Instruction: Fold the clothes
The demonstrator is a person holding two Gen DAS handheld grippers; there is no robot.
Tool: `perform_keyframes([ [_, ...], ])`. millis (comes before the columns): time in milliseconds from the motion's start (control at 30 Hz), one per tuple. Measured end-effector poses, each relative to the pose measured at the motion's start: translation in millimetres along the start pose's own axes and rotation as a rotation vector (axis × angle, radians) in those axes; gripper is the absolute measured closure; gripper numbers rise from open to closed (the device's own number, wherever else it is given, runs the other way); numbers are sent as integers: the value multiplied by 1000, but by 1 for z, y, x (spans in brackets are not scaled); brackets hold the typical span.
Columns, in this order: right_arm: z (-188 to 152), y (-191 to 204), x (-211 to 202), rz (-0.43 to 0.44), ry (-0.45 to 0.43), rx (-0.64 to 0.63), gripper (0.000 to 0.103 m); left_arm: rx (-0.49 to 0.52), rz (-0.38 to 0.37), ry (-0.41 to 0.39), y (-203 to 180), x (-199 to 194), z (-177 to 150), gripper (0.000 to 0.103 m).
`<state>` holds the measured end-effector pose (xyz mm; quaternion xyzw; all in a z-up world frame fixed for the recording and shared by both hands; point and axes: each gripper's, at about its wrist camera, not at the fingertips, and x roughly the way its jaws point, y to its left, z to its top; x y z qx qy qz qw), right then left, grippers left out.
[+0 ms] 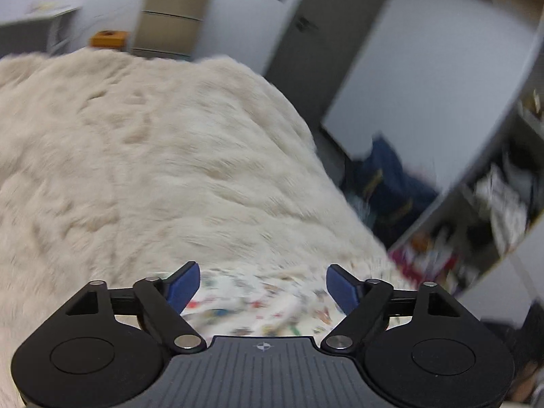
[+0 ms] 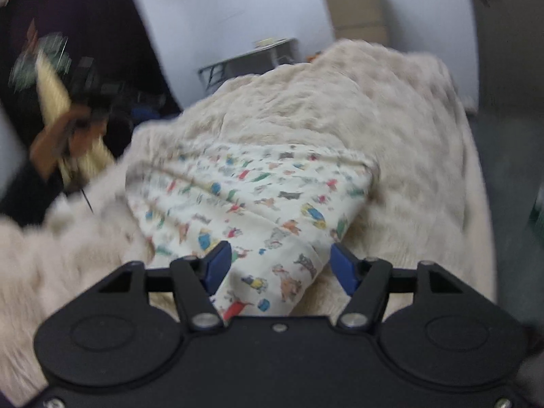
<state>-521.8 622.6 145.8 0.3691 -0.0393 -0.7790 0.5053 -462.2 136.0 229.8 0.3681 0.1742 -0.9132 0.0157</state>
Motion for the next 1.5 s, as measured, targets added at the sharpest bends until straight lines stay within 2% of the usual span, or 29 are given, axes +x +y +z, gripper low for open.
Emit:
perform_keyframes([
  [133, -12, -31, 4, 84, -9, 235, 40, 28, -22, 96, -37, 56, 14, 24],
  [200, -18, -40, 2, 103, -30, 314, 40, 29, -65, 131, -68, 83, 26, 24],
  [267, -33, -53, 6, 160, -45, 428, 40, 51, -82, 160, -103, 109, 35, 21],
  [333, -41, -58, 8, 186, -45, 466, 40, 87, -84, 196, -133, 133, 41, 21],
  [400, -49, -61, 13, 206, -35, 505, 40, 145, -59, 278, -178, 168, 41, 22],
  [533, -55, -54, 17, 213, -39, 493, 40, 232, -27, 400, -244, 212, 30, 30],
  [633, -55, -46, 19, 202, -35, 458, 40, 325, 98, 472, -279, 244, 18, 34],
  [733, -54, -40, 19, 184, -35, 433, 40, 432, 262, 561, -309, 283, -2, 37],
  [767, -54, -39, 18, 181, -36, 430, 40, 476, 315, 579, -313, 291, -9, 39],
  [833, -54, -37, 18, 174, -37, 424, 44, 601, 470, 614, -320, 311, -29, 50],
  [900, -53, -36, 18, 168, -39, 419, 65, 666, 545, 615, -320, 321, -40, 66],
  [933, -53, -35, 17, 164, -40, 416, 68, 687, 570, 612, -321, 325, -43, 77],
  [1000, -54, -32, 15, 162, -49, 401, 89, 727, 611, 593, -320, 332, -47, 86],
  [1067, -55, -26, 11, 162, -63, 368, 92, 730, 626, 573, -316, 333, -42, 91],
  [1233, -58, -21, 4, 149, -78, 319, 94, 664, 599, 559, -303, 330, -21, 91],
  [1367, -61, -18, -1, 155, -77, 308, 94, 640, 601, 504, -304, 328, -8, 91],
  [1433, -62, -17, 0, 154, -74, 293, 94, 645, 622, 442, -308, 330, -1, 92],
  [1467, -63, -15, -1, 157, -69, 282, 94, 711, 697, 348, -315, 328, 0, 102],
  [1500, -63, -13, -1, 160, -65, 271, 94, 788, 791, 239, -320, 325, -1, 103],
])
